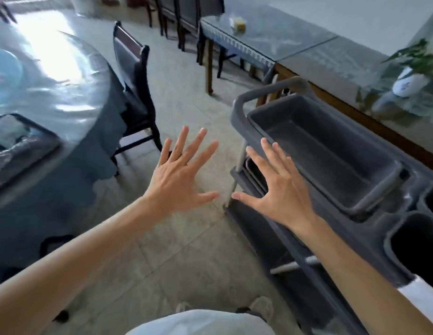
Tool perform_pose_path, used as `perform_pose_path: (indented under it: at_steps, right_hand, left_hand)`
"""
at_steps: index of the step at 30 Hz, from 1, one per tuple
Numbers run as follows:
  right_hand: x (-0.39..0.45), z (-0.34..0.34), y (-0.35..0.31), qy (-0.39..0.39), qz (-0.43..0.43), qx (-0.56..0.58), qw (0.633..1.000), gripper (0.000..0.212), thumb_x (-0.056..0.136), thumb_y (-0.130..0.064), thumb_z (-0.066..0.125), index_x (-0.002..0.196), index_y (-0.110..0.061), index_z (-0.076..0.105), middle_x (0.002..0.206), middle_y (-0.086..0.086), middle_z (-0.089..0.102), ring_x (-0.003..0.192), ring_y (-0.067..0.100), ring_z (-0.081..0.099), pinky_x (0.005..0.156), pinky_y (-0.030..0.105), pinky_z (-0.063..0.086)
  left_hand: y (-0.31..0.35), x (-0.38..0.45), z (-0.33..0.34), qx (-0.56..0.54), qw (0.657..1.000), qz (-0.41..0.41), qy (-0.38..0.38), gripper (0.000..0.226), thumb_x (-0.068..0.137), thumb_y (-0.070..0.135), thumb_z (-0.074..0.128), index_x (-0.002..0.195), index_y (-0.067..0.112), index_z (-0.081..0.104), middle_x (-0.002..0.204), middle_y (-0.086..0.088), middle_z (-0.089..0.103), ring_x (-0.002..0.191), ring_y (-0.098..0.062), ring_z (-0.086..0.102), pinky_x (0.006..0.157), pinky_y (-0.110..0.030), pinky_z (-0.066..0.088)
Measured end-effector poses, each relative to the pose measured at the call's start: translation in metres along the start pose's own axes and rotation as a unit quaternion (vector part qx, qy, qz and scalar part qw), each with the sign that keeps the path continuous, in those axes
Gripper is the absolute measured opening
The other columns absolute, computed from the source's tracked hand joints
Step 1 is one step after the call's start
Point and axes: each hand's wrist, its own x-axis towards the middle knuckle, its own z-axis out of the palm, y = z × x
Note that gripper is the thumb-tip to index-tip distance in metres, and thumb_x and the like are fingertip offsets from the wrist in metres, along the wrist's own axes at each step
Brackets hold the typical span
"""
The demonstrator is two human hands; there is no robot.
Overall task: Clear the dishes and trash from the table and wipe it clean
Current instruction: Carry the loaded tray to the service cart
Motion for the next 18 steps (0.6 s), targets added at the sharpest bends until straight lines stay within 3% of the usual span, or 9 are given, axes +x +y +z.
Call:
perform_pose_path:
  at_steps: [8, 11, 18]
  right_hand:
    - [0.13, 0.076, -0.146, -0.045, -0.133, 0.125, 0.982, 0.1, 0.079, -0.083, 0.058, 0.162, -0.037, 0.024, 0.173, -0.005, 0.012, 0.16, 0.018, 0.005, 0.126, 0.054, 0.025]
    - [0.175, 0.104, -0.202, -0.069, -0.177, 0.164, 0.968, 0.1, 0.078, -0.082, 0.059, 0.162, -0.039, 0.024, 0.173, -0.007, 0.013, 0.16, 0.015, 0.006, 0.126, 0.05, 0.026]
    - [0.279, 0.178, -0.311, -0.109, -0.251, 0.229, 0.934, 0.102, 0.074, -0.089, 0.054, 0.16, -0.04, 0.027, 0.171, -0.01, 0.019, 0.159, 0.016, 0.015, 0.122, 0.049, 0.034]
  left_hand:
    - [-0.155, -0.102, -0.068, 0.038, 0.973, -0.222, 0.058, 0.095, 0.086, 0.08, 0.045, 0.161, 0.042, 0.002, 0.171, 0.009, -0.01, 0.156, -0.025, -0.022, 0.126, -0.056, -0.004]
    - [-0.206, -0.14, -0.085, 0.052, 0.949, -0.303, 0.076, 0.094, 0.084, 0.081, 0.039, 0.161, 0.042, 0.003, 0.171, 0.009, -0.009, 0.156, -0.025, -0.021, 0.125, -0.058, -0.002]
    - [-0.308, -0.189, -0.1, 0.033, 0.881, -0.461, 0.103, 0.091, 0.083, 0.081, 0.03, 0.159, 0.047, -0.004, 0.169, 0.016, -0.019, 0.153, -0.018, -0.028, 0.122, -0.049, -0.013]
